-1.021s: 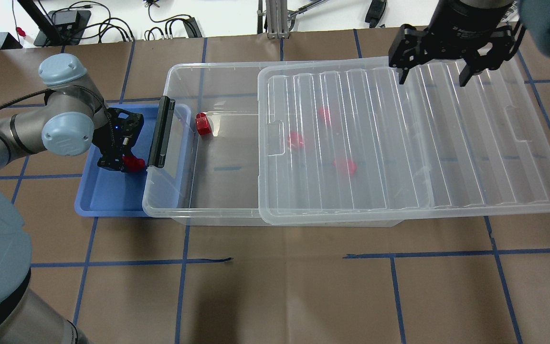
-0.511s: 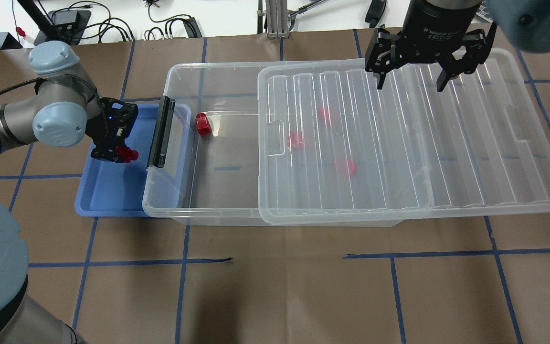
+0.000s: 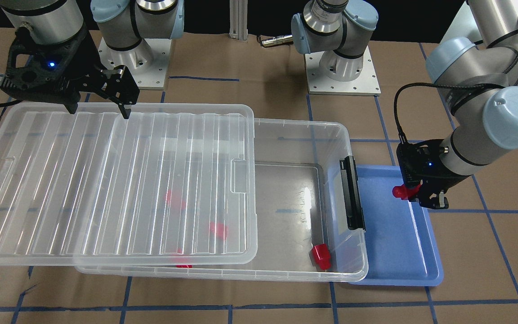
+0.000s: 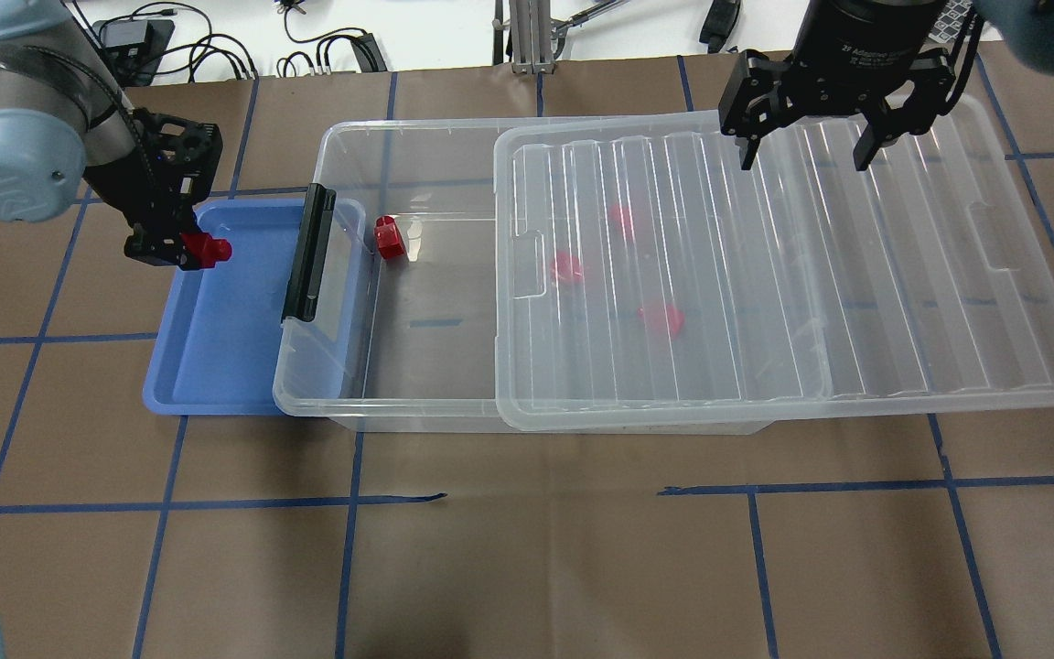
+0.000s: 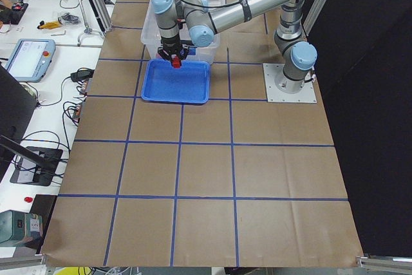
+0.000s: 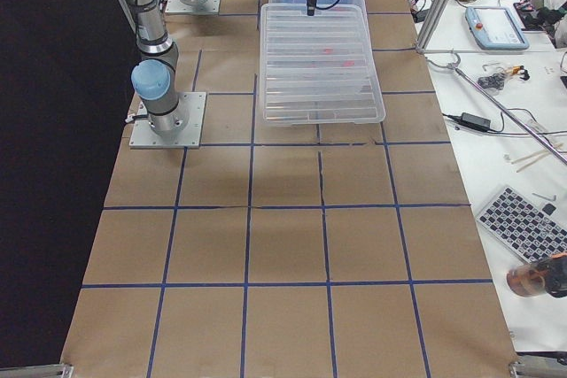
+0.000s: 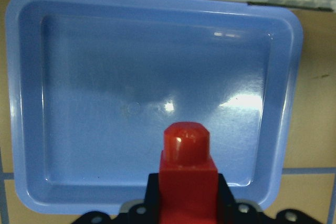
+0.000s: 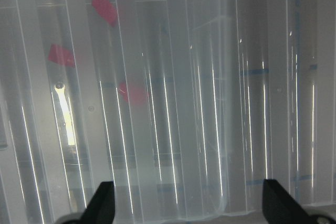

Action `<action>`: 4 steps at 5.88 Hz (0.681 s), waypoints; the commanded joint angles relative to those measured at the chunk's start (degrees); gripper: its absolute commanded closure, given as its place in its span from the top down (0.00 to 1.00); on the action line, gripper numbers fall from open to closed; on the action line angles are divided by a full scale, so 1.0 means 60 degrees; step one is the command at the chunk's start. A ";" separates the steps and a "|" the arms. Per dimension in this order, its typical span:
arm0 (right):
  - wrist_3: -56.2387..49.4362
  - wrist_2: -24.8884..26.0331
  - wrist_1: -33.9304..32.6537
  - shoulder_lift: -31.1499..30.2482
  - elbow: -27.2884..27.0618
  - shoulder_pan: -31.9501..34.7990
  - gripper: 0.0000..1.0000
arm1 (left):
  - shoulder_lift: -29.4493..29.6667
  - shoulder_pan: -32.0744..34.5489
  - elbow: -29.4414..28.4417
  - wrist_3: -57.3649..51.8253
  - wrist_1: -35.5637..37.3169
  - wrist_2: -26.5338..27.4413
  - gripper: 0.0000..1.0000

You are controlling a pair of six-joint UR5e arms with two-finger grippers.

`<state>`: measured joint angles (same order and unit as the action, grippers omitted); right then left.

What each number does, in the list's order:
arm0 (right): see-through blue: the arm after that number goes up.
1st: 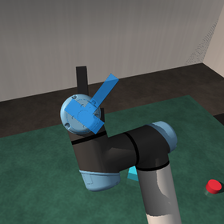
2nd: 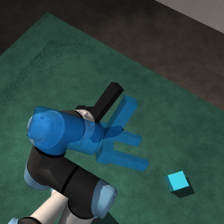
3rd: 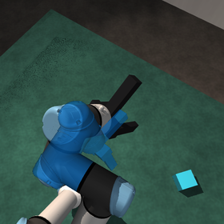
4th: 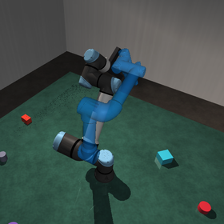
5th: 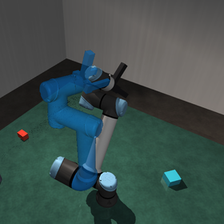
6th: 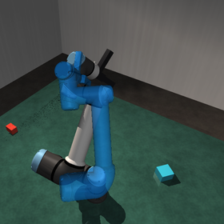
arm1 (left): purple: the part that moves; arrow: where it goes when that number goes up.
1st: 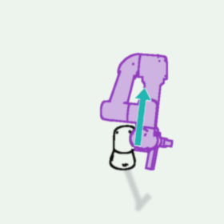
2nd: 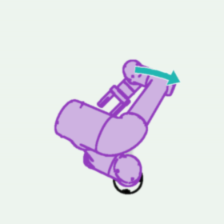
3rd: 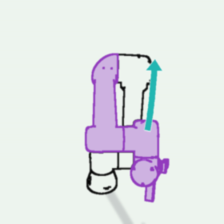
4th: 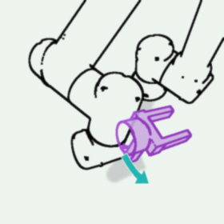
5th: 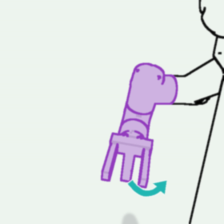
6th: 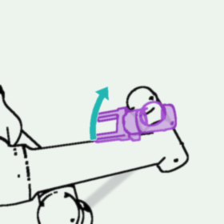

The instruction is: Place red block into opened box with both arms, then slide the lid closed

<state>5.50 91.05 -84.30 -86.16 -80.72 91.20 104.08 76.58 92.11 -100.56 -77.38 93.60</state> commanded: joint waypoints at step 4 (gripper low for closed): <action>-0.0301 -0.0013 0.0163 -0.0025 -0.0008 -0.0245 1.00 | 0.0490 0.3051 -0.1099 0.3981 -0.0875 -0.1083 0.00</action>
<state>3.70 90.96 -83.34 -86.31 -80.74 89.75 104.92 90.93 85.67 -80.60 -83.29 87.40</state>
